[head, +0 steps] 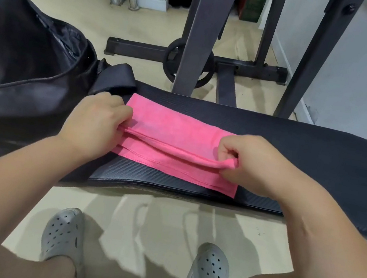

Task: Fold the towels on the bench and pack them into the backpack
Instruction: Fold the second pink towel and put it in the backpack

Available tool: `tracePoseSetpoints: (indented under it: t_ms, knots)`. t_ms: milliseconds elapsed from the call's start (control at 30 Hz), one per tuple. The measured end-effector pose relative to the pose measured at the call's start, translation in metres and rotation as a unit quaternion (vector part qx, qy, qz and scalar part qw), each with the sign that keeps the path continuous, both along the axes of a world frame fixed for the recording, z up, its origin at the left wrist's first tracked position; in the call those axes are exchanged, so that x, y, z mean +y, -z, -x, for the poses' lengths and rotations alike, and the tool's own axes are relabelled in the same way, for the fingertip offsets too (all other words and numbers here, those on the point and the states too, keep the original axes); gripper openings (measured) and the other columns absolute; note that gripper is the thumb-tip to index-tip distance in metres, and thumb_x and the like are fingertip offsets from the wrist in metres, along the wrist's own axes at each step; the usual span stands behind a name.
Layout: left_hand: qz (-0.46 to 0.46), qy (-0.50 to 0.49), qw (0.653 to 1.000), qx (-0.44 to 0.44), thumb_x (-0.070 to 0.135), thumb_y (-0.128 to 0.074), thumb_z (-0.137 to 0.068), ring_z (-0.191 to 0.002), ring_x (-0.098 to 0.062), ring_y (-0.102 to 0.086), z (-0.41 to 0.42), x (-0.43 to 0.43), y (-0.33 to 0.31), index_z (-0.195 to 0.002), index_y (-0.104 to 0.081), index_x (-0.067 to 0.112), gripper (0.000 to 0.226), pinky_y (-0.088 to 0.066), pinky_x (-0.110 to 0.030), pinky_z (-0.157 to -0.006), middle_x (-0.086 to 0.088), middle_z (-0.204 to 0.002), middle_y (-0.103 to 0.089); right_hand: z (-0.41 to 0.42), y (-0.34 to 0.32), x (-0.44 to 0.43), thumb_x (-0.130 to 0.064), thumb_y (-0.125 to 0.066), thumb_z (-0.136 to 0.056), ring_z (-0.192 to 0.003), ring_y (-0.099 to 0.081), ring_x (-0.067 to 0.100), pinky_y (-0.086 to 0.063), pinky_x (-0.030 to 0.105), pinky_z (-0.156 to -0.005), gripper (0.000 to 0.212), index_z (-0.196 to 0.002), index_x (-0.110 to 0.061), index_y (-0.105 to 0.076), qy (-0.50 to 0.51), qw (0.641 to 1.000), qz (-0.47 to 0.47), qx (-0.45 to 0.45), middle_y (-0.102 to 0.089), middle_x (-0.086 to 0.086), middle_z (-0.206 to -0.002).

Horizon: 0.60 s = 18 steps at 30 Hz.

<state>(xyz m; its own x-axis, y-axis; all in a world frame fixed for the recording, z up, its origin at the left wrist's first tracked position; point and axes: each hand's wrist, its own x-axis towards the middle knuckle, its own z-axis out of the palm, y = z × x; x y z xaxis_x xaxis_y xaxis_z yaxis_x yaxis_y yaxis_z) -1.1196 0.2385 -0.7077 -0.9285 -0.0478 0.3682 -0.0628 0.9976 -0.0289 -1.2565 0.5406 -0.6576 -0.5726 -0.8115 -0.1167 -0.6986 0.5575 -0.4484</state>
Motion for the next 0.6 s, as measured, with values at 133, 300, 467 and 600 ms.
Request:
tracePoseSetpoints:
  t_ms: [133,300,467,600]
  knots:
    - [-0.013,-0.006,0.999,-0.04,0.015,-0.048,-0.071,-0.066,-0.034,-0.05,-0.01,0.001,0.008,-0.069,-0.058,0.014,0.011,-0.046,-0.043,-0.054,-0.004,-0.069,-0.052,-0.01,0.01,-0.002,-0.004,-0.062,-0.07,-0.059,-0.037,0.009,-0.029,0.024,-0.053,0.031,-0.059,-0.028,-0.045,-0.008,0.997,-0.067,-0.036,-0.045,-0.009,-0.062]
    - [-0.042,0.001,0.997,-0.057,0.017,-0.045,-0.071,-0.07,-0.035,-0.055,-0.019,0.005,0.007,-0.074,-0.063,0.015,0.018,-0.048,-0.04,-0.057,-0.002,-0.074,-0.057,-0.006,0.013,-0.004,-0.003,-0.06,-0.072,-0.065,-0.043,0.007,-0.039,0.028,-0.058,0.028,-0.063,-0.027,-0.051,-0.01,0.992,-0.125,-0.018,-0.051,-0.011,-0.069]
    - [-0.057,0.013,0.993,-0.1,0.021,-0.044,-0.07,-0.07,-0.032,-0.054,-0.028,0.005,0.003,-0.072,-0.063,0.017,0.02,-0.051,-0.041,-0.061,0.001,-0.072,-0.057,-0.008,0.009,-0.005,-0.002,-0.061,-0.073,-0.064,-0.045,0.007,-0.039,0.028,-0.057,0.025,-0.063,-0.024,-0.054,-0.011,0.987,-0.161,-0.016,-0.051,-0.011,-0.066]
    - [-0.079,0.065,0.987,-0.127,0.033,-0.052,-0.071,-0.07,-0.026,-0.057,-0.034,0.01,-0.003,-0.072,-0.071,0.019,0.024,-0.051,-0.037,-0.065,0.004,-0.07,-0.061,-0.002,0.012,-0.005,-0.002,-0.059,-0.075,-0.074,-0.058,0.011,-0.053,0.03,-0.067,0.025,-0.067,-0.025,-0.065,0.015,0.983,-0.184,-0.004,-0.06,-0.014,-0.071]
